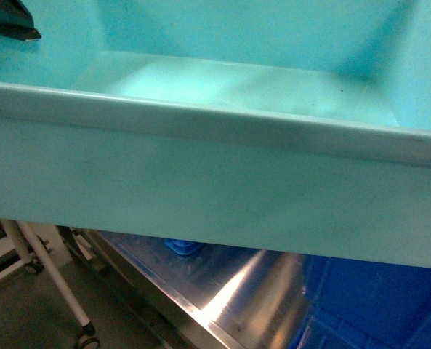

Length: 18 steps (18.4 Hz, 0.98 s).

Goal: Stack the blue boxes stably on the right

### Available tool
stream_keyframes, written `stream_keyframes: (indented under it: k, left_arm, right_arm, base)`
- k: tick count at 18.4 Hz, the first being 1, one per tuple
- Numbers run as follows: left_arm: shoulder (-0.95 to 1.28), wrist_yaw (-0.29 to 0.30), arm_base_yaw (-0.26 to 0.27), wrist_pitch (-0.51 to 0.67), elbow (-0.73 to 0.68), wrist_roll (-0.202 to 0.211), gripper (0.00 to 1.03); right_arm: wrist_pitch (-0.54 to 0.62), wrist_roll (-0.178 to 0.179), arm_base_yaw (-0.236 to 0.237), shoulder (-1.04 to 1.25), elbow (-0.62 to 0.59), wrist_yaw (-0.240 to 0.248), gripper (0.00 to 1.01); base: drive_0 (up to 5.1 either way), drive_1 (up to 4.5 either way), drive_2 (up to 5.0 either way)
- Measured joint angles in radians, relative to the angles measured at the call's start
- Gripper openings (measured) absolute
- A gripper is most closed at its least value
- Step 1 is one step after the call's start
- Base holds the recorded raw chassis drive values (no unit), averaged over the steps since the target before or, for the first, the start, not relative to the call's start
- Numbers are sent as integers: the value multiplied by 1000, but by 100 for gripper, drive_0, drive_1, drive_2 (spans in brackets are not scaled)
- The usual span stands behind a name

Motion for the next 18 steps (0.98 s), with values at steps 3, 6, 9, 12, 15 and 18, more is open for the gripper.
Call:
stream_keyframes:
  k: [3,6,9,12,15,18]
  left_arm:
    - [0,-3,0,-3,0,0,2]
    - [0,-2,1,-3,0,0,2]
    - [0,-3,1,-2,0,0,2]
    - [0,-3,1,-3,0,0,2]
    - [0,-2,1,-2,0,0,2]
    - [0,-3,0,-3,0,0,2]
  right_arm:
    - [6,0,-2,0,0,-3,2]
    - [5,0,-2,1,0,-6,2]
    - [5,0,-2,3,0,-6,2]
    - [5,0,-3,3,0,-6,2]
    - [5,0,-3,2,0,-6,2]
    - [6,0,-3,2,0,-6,2]
  base:
    - [-145,-145,-145]
    - [-157,-157,-157]
    - [-166,-166,-166]
    - [-166,-166,-166]
    - [-156,-156,-156]
    - [-173,-173,-173]
